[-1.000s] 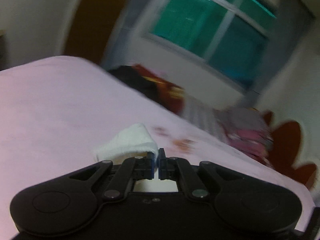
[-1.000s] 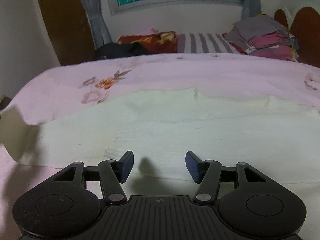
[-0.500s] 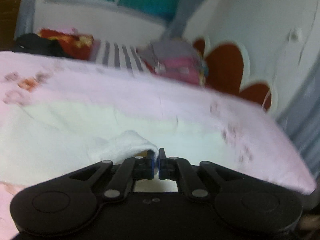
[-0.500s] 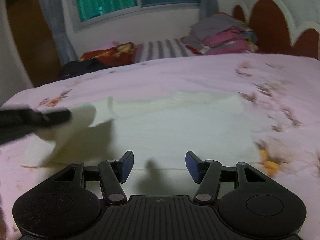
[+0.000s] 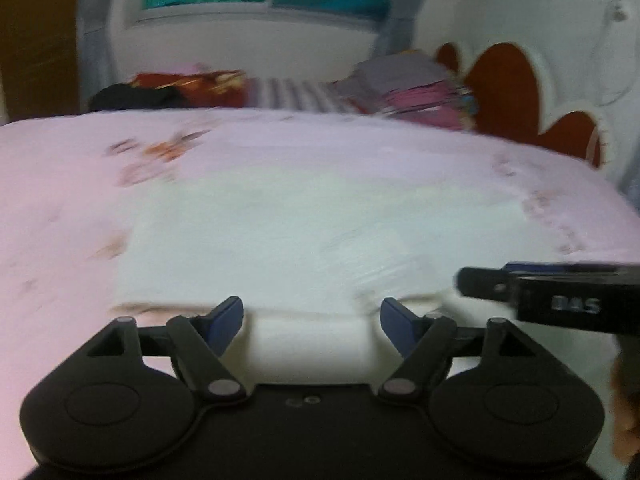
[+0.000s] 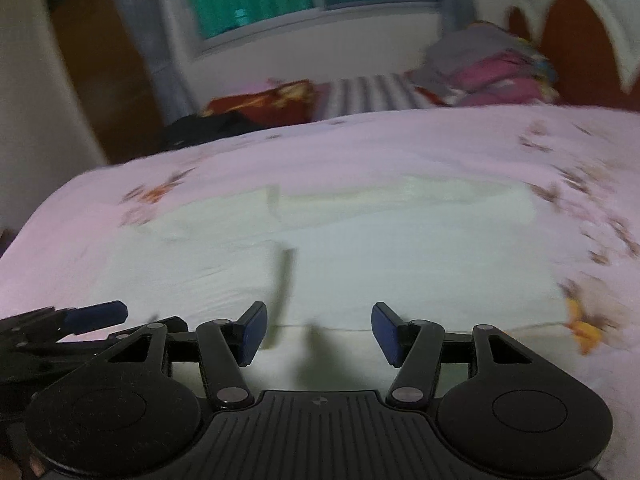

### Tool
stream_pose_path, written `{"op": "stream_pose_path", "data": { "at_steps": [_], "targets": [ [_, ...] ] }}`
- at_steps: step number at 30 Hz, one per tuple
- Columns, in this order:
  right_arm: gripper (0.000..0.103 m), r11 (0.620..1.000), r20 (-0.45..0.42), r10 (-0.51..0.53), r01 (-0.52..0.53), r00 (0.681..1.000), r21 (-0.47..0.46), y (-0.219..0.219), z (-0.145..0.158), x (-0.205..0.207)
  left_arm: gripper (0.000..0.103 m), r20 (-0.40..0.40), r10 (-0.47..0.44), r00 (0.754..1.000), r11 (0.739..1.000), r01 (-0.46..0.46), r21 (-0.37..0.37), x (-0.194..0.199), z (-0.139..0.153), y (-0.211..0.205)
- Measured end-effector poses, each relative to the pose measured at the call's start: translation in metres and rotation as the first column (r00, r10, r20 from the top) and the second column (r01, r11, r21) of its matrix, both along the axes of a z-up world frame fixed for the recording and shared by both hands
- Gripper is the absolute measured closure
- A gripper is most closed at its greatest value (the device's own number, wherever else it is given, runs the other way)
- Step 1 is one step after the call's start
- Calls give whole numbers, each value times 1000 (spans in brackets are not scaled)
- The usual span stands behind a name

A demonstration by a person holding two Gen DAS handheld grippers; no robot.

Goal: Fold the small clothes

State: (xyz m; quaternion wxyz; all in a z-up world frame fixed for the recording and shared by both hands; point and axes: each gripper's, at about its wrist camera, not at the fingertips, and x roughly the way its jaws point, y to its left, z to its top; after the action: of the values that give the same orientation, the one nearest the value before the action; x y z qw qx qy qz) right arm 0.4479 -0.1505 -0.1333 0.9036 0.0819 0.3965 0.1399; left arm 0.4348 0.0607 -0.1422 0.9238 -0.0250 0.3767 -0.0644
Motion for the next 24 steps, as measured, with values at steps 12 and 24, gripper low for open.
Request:
{"op": "stream_pose_path", "data": {
  "at_steps": [12,24],
  "targets": [
    [50,976,40,109,-99,993,-193,65,-29,5,30,-49,162,986,984,-158,77,-4,-15,48],
    [100,993,65,-114,116,991,-26,-21,14,32,27,-27,214,976,975,-212,72,17,-20,49]
  ]
}}
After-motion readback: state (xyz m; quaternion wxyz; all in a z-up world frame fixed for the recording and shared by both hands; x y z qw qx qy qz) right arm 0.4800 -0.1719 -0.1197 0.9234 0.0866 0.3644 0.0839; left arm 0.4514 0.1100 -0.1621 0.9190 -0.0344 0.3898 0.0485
